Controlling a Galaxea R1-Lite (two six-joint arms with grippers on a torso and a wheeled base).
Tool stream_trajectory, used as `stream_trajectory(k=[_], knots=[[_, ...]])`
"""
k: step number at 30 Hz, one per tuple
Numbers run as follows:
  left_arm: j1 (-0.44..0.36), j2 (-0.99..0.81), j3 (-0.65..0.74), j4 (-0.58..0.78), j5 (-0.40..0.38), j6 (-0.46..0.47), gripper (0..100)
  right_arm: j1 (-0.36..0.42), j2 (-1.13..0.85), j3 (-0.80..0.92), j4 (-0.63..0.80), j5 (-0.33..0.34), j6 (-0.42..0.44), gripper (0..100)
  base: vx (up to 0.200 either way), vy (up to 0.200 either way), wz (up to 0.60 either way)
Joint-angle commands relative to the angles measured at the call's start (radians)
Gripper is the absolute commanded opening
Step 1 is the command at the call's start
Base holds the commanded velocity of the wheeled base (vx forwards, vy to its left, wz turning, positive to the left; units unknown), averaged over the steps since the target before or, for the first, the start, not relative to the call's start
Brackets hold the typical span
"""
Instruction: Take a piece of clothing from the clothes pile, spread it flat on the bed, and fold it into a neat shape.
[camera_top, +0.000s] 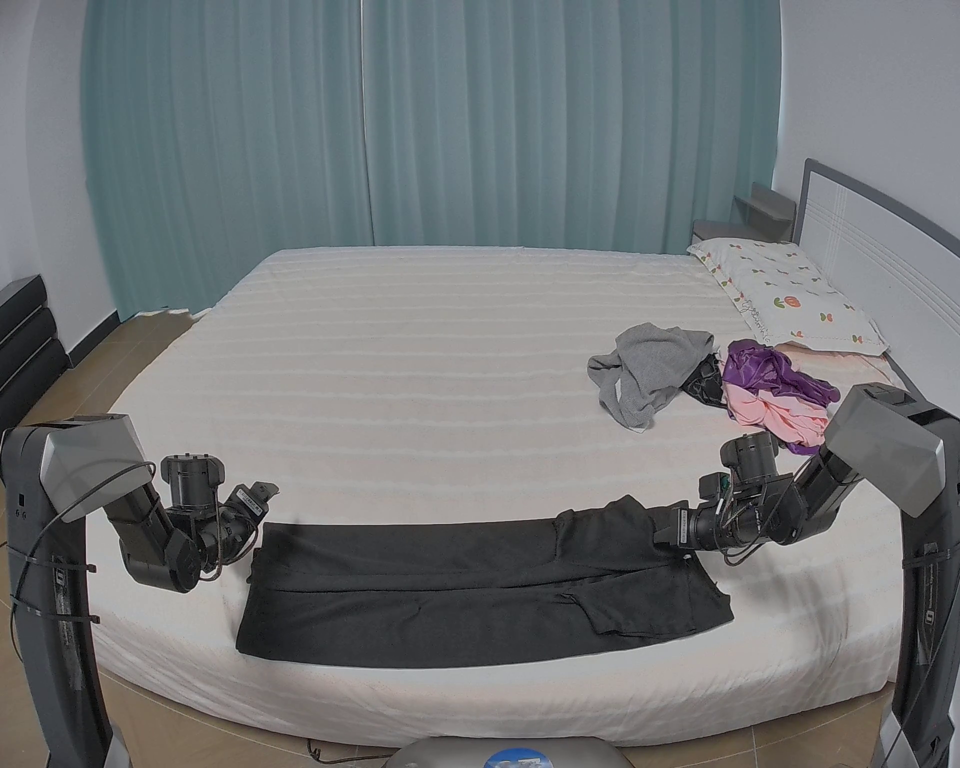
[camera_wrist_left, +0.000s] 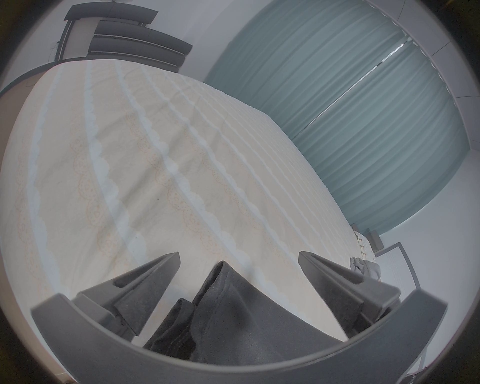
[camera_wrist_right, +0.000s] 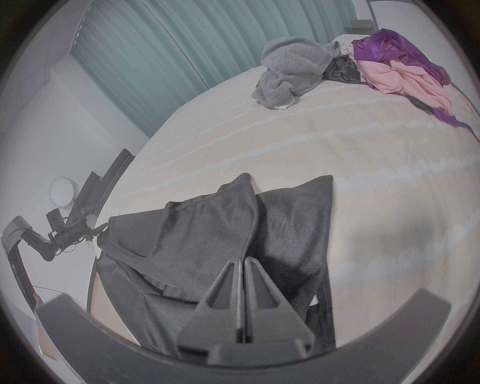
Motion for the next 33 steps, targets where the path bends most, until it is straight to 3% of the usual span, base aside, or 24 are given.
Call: stream_trajectory(k=[1,33], knots=[[0.001,0.000,0.000,0.000,0.000,0.000,100,-0.013,-0.027,0.018,0.003,0.001,0.000,0,0.000,0.000,0.00],[0.001,-0.004,0.000,0.007,-0.017,0.001,100,-0.041,-0.105,0.195,-0.002,0.000,-0.037,0,0.000,0.000,0.00]])
